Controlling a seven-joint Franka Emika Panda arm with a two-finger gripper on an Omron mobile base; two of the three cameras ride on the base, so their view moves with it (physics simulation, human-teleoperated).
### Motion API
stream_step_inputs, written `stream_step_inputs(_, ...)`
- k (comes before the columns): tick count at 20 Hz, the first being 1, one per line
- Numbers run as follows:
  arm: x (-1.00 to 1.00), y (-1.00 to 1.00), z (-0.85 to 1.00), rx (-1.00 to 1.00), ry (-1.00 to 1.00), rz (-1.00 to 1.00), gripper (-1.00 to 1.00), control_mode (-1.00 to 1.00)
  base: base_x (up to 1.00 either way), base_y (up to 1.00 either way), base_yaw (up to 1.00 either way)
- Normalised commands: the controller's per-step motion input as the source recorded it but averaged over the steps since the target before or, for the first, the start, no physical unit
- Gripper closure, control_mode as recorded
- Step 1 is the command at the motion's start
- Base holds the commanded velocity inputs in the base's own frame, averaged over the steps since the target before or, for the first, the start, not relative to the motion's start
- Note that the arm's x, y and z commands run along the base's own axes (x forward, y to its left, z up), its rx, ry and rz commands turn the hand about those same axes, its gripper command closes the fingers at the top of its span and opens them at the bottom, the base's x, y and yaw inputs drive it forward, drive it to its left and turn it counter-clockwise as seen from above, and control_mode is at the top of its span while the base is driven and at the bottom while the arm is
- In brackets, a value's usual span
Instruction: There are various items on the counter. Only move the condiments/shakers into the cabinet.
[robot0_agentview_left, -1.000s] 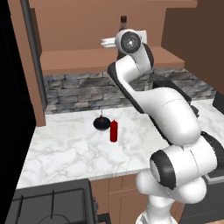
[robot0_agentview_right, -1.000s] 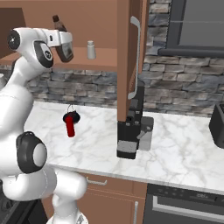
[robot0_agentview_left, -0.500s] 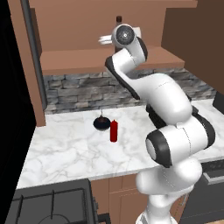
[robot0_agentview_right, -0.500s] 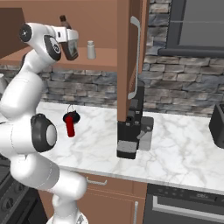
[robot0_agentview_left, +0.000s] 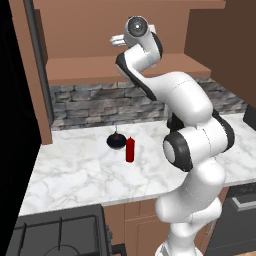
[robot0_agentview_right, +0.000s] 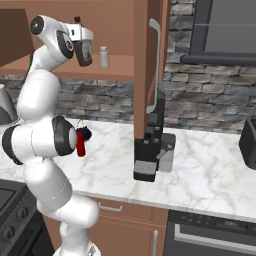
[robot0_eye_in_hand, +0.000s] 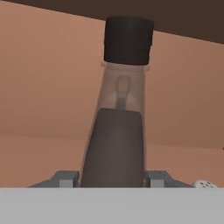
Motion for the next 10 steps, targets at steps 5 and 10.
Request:
stream_step_inputs(5,0.11,0.00,-0.39,0.00,0.00,0.00,1.00,-1.00,0.00,0.00,0.00)
stream_step_inputs(10,0.00,0.00,-0.08,0.00,0.00,0.00,-1.00,-1.00,0.00,0.00,0.00)
